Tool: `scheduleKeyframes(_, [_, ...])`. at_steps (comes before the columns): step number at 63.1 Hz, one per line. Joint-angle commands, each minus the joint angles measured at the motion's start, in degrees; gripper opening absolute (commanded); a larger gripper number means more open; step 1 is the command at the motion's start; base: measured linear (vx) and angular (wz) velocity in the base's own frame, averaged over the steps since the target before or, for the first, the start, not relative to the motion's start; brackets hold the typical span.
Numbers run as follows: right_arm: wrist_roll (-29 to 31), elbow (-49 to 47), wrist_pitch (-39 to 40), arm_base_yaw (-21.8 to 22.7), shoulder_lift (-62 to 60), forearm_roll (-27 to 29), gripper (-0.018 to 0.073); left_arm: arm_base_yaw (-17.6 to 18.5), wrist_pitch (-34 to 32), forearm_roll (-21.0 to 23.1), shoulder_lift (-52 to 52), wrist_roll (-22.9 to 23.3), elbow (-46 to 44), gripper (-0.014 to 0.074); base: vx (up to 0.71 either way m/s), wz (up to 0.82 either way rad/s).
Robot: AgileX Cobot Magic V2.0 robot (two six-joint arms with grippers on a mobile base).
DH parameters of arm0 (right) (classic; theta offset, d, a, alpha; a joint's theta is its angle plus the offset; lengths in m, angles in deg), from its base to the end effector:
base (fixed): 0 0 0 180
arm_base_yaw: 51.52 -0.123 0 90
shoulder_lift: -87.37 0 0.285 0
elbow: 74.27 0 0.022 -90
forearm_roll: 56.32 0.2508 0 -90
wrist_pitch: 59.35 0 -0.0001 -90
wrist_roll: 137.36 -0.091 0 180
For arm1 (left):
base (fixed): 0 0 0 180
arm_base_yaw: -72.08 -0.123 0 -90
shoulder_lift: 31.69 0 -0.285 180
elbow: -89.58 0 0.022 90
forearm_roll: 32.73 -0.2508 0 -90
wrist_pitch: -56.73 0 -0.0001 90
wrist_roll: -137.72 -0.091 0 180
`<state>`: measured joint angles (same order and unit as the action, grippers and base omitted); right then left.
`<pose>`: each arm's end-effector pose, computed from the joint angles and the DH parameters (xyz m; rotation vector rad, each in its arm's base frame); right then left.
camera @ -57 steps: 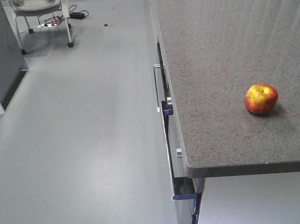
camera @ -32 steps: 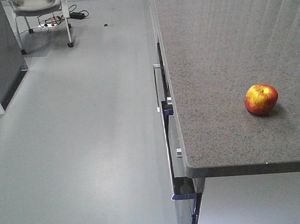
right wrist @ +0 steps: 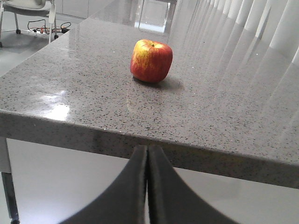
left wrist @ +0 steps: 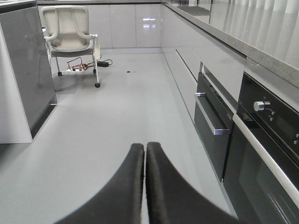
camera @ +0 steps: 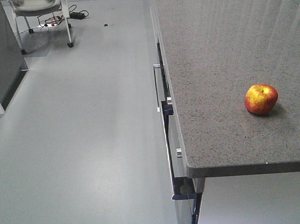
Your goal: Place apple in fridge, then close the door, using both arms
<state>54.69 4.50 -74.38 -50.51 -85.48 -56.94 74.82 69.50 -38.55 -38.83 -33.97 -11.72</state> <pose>0.0551 -0.0012 0.1809 -0.1769 1.7563 -0.1756 0.0557 -0.0006 0.1849 -0.0150 1.7201 -0.0502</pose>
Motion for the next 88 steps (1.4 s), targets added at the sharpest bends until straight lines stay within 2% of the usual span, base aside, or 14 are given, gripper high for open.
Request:
scheduleKeyframes(1, [0.3,0.8,4.3,0.1,-0.9,0.0,-0.0011,-0.1,-4.6,0.5,0.9,0.6,1.2,-0.0006,0.00,0.00])
scheduleKeyframes(18, [1.2,0.8,5.1,0.1,-0.9,-0.4,-0.0011,-0.1,-4.6,0.5,0.9,0.6,1.2,-0.0006,0.00,0.00])
scheduleKeyframes(27, [1.1,0.8,7.7,0.1,-0.9,2.3,-0.0011,-0.1,-4.6,0.5,0.9,0.6,1.2,-0.0006,0.00,0.00])
scheduleKeyframes(36, [-2.6,0.8,14.6,0.1,-0.9,13.3,-0.0011,-0.1,-4.6,0.5,0.9,0.6,1.2,-0.0006,0.00,0.00])
scheduleKeyframes(52, [-10.3,0.8,21.4,0.1,-0.9,39.6,-0.0011,-0.1,-4.6,0.5,0.9,0.6,1.2,-0.0006,0.00,0.00])
scheduleKeyframes(56, [-9.9,0.6,21.3,0.0,-0.9,42.1,-0.0011,-0.1,-4.6,0.5,0.9,0.6,1.2,-0.0006,0.00,0.00])
scheduleKeyframes(65, [-5.5,-4.7,16.1,0.0,-0.7,40.7,-0.0007,-0.1,-4.6,0.5,0.9,0.6,1.2,-0.0006,0.00,0.00])
scheduleKeyframes(77, [3.2,-21.5,6.1,0.1,8.7,36.7,-0.0006,-0.1,-4.6,0.5,0.9,0.6,1.2,-0.0006,0.00,0.00])
scheduleKeyframes(82, [4.0,-28.3,2.2,0.1,16.0,32.8,-0.0006,-0.1,-4.6,0.5,0.9,0.6,1.2,-0.0006,0.00,0.00])
scheduleKeyframes(88, [4.1,-37.2,-2.8,0.1,25.3,25.5,-0.0003,-0.1,-4.6,0.5,0.9,0.6,1.2,-0.0006,0.00,0.00])
